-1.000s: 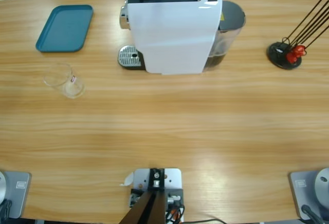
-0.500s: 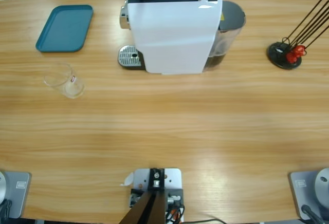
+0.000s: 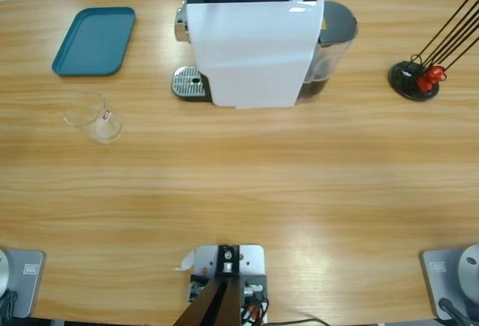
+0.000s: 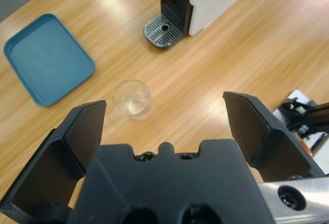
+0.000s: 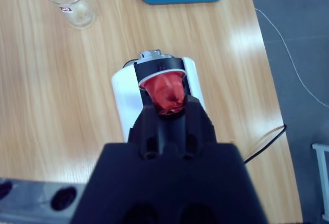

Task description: Pour coffee

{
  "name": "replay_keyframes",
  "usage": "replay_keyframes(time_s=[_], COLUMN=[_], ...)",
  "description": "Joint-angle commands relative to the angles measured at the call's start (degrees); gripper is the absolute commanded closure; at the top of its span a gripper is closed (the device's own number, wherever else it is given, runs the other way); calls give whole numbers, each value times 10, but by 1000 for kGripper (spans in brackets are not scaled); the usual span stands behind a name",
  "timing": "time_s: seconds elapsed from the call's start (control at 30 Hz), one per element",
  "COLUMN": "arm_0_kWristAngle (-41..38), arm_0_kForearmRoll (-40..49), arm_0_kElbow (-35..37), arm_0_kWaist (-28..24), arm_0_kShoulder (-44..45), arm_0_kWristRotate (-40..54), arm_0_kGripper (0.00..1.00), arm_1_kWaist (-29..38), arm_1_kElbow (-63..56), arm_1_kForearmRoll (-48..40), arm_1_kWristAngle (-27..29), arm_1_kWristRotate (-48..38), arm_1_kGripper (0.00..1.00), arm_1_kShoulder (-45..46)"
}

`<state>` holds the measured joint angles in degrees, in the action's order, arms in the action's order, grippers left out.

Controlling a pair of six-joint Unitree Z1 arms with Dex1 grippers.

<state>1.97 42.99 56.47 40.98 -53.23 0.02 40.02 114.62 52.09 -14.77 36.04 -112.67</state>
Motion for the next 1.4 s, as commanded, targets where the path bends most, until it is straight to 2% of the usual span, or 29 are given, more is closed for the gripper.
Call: replay_keyframes(time_s=[0.03, 0.17, 0.73, 0.87, 0.9, 0.97, 1.03, 1.27, 1.4], arm_0_kWristAngle=[-4, -4, -5, -5, -4, -4, -4, -3, -6], arm_0_kForearmRoll=[-4, -4, -4, -4, -4, -4, -4, -4, -10], arm_0_kElbow=[-21, -21, -28, -26, -25, -25, -26, -28, -27], arm_0_kWaist=[5, 5, 5, 5, 5, 5, 5, 4, 5], arm_0_kShoulder=[-7, -7, 0, -1, -1, 0, 0, 3, -1], arm_0_kWristRotate=[-6, -6, -6, -5, -5, -5, -6, -6, -6], arm_0_kGripper=[14, 15, 13, 13, 13, 13, 13, 13, 13], arm_1_kWaist=[4, 10, 15, 15, 15, 15, 15, 17, 57], arm_1_kElbow=[-2, 0, -5, -5, -5, -3, -3, 2, 7], arm_1_kForearmRoll=[1, 0, 4, 7, 7, 6, 6, 6, 8], arm_1_kWristAngle=[22, 25, 41, 51, 52, 54, 54, 50, 55], arm_1_kWristRotate=[-62, -99, -64, -62, -62, -62, -62, -62, -102], arm_1_kGripper=[971, 975, 943, 273, 173, 46, 3, 0, 7], arm_1_kShoulder=[-40, -44, -37, -33, -32, -27, -25, -4, 39])
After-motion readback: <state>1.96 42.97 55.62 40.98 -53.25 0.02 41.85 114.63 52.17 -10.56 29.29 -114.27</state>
